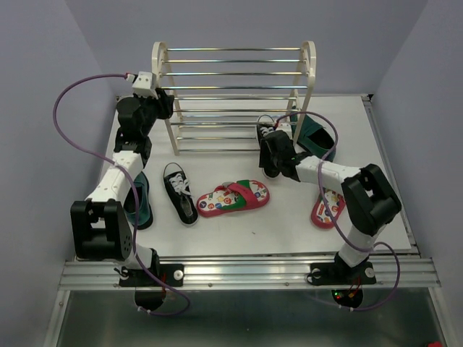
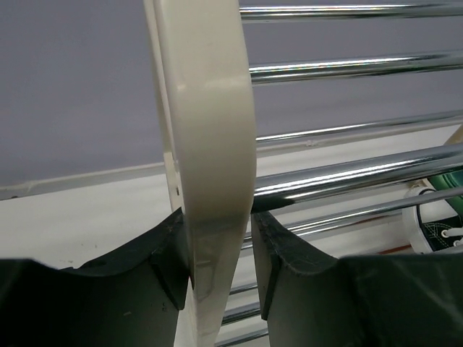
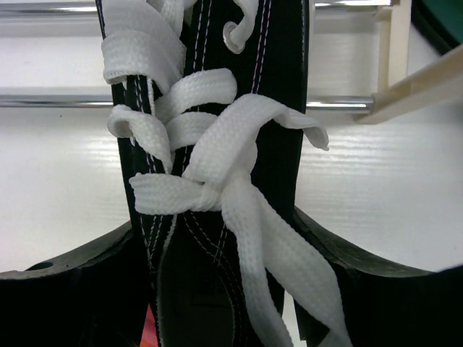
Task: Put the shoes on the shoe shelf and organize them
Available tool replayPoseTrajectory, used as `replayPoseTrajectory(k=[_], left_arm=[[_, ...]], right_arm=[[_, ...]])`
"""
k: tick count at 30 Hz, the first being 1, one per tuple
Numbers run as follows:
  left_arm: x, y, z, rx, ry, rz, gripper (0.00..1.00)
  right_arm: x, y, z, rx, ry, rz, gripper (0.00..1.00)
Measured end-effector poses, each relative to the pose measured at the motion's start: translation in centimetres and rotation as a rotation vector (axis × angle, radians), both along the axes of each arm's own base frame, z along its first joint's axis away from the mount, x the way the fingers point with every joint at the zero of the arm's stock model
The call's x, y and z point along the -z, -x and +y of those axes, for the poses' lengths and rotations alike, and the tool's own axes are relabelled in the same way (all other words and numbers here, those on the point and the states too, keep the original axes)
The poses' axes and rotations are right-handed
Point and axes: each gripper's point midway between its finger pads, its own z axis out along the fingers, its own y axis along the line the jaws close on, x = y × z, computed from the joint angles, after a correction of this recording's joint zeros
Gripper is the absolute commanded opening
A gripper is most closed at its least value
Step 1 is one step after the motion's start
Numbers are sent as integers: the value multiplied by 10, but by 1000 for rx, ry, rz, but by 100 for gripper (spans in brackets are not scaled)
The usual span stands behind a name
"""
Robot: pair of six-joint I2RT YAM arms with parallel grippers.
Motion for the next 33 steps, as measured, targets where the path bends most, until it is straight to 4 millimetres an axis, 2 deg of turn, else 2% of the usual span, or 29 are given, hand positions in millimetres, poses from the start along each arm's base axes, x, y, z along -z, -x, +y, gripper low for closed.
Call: replayPoseTrajectory(k=[10,14,20,27,33], left_arm=[[11,-8,-3,18,-7,7,47],[13,-8,-5,32,-9,8,47],[18,-11,-8,51,-12,9,46],[27,-15,-10,67,-39,14,43],[27,-15,-10,73,-60,6,43]], right_arm=[[10,-38,4,18,35,-52,1],[5,-47,0,23,49,-79,5],[-4,-64,-3,48,61,-151,5],[-7,-80,-2,14,111,-226,7],[-4,-87,-5,-7,156,-244,11]])
